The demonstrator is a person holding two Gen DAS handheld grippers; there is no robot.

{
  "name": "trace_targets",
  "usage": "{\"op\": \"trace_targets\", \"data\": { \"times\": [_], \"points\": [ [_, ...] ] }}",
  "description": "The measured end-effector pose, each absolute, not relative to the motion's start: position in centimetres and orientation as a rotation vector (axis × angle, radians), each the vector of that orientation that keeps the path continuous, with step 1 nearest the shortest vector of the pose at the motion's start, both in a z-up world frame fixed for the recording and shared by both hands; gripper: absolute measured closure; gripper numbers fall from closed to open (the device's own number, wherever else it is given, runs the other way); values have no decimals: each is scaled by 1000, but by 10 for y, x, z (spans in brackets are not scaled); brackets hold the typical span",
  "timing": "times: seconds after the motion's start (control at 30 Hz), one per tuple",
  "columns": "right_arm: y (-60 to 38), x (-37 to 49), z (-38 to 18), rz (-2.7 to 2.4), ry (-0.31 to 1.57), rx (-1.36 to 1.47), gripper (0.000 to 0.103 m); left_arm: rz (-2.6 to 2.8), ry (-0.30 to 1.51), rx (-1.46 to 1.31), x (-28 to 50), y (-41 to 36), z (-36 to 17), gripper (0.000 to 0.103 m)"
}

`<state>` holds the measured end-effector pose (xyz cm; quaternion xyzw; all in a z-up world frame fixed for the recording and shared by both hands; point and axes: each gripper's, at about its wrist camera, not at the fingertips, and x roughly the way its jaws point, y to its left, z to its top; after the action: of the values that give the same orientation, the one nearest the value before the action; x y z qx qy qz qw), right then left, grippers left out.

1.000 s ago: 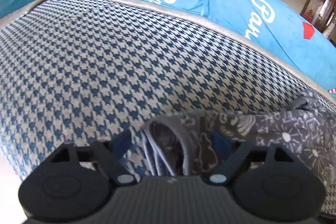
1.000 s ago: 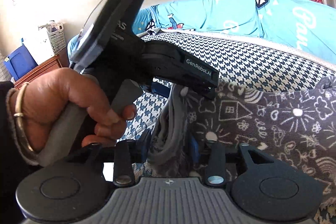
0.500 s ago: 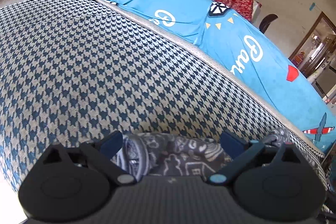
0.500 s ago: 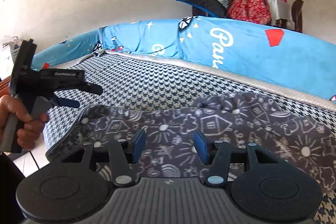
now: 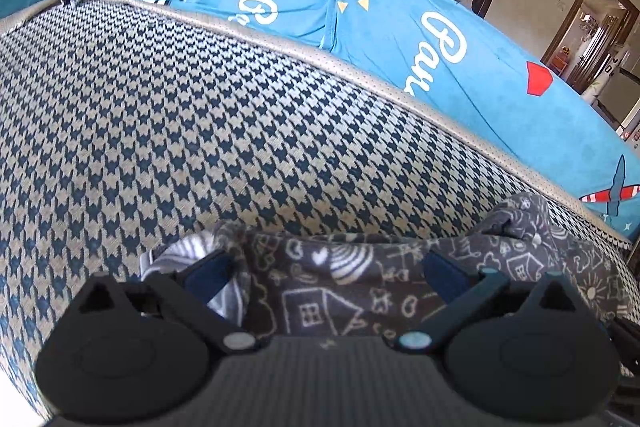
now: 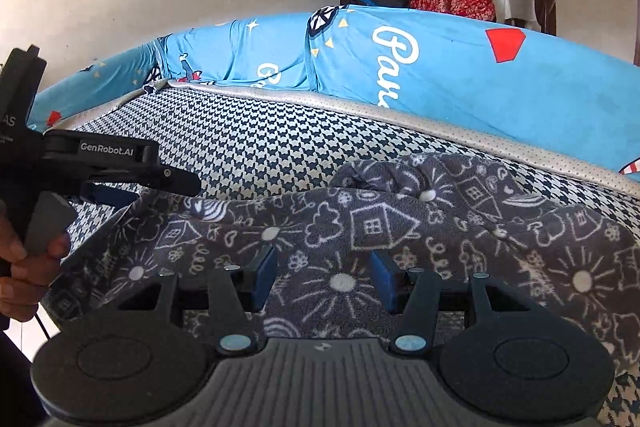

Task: Fold clothes
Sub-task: 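Hold the fleece with the left gripper while the open right gripper presses it flat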

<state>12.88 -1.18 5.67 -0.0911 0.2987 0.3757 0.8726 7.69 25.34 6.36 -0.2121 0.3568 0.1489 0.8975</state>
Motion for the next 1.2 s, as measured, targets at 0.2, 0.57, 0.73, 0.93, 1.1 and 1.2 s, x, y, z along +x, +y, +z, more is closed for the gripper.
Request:
{"op": "trace_targets", "data": {
  "times": [0.2, 0.57, 0.73, 0.93, 1.1, 1.2],
  "points": [
    [-5, 129, 50, 781, 632, -223, 50, 292, 747, -271, 103, 224, 65, 0],
    [4, 119, 42, 765, 573, -340, 38, 237, 895, -158, 138, 198, 28, 0],
    [10, 124, 30, 743, 620, -368, 36, 239, 938, -168, 145, 200, 12, 0],
    [11, 120, 18, 746, 623, -454, 31, 263, 942, -158, 151, 197, 8, 0],
    [5, 119, 16, 767, 637, -466, 29, 281, 942, -179, 156, 199, 7, 0],
    [4, 116, 15, 770, 631, -485, 28, 289, 940, -185, 158, 200, 8, 0]
  ]
}}
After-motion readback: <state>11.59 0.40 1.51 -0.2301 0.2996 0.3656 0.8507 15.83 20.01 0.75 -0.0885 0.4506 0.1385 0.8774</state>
